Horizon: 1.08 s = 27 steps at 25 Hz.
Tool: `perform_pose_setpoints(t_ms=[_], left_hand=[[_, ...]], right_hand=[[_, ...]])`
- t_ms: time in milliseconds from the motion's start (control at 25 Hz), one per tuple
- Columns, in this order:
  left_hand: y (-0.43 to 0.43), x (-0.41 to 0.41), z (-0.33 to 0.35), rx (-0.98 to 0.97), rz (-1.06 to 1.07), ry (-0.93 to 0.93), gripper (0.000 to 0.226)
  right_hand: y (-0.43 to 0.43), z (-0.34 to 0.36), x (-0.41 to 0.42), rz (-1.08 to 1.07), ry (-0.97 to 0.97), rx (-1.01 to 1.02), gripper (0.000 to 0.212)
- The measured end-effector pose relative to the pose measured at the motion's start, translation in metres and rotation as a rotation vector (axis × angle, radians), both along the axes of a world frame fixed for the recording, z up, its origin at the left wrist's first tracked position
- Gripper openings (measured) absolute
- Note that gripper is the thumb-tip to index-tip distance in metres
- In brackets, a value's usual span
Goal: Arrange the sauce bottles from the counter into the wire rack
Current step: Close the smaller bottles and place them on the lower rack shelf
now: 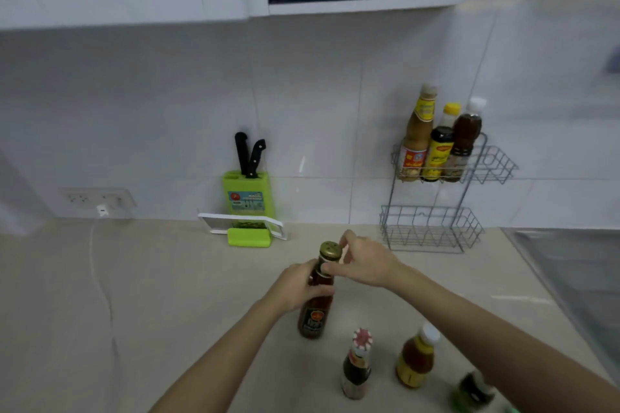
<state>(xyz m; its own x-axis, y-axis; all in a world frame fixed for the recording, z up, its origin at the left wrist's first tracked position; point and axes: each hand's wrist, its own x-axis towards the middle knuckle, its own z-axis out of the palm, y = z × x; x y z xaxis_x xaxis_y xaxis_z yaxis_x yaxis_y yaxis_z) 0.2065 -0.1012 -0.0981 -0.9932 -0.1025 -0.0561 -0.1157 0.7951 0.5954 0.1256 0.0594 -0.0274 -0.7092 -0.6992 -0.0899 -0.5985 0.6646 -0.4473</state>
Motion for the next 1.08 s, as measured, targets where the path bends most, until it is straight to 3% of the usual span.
perform_pose_setpoints(t_ms=[160,320,480,640,720,840,1080], left_hand=[[0.050,-0.065,0.037,-0.015,-0.073,0.019,0.049],[0.084,-0.120,0.041,0.317,-0.117,-0.091,0.046],[0.083,-0.148,0.013,0.453,0.204,0.000,0.032],[0.088,-0.176,-0.004,0.464,0.383,-0.042,0.022],[0.097,-0.185,-0.010,0.445,0.371,-0.087,0.022],[0.109,-0.197,-0.023,0.384,0.307,-0.158,0.024],[0.114,-0.222,-0.038,0.285,0.260,-0.261,0.021]], right_hand=[[0.047,0.005,-0.038,-0.210,-0.030,-0.280,0.047],[0.099,-0.010,-0.075,-0.531,-0.228,-0.704,0.032],[0.160,-0.034,-0.120,-0.916,-0.656,-1.208,0.033],[0.175,-0.052,-0.159,-1.106,-0.688,-1.390,0.045],[0.169,-0.060,-0.172,-1.152,-0.670,-1.444,0.055],[0.162,-0.072,-0.192,-1.171,-0.621,-1.401,0.050],[0.138,-0.078,-0.222,-0.938,-0.374,-1.064,0.032]])
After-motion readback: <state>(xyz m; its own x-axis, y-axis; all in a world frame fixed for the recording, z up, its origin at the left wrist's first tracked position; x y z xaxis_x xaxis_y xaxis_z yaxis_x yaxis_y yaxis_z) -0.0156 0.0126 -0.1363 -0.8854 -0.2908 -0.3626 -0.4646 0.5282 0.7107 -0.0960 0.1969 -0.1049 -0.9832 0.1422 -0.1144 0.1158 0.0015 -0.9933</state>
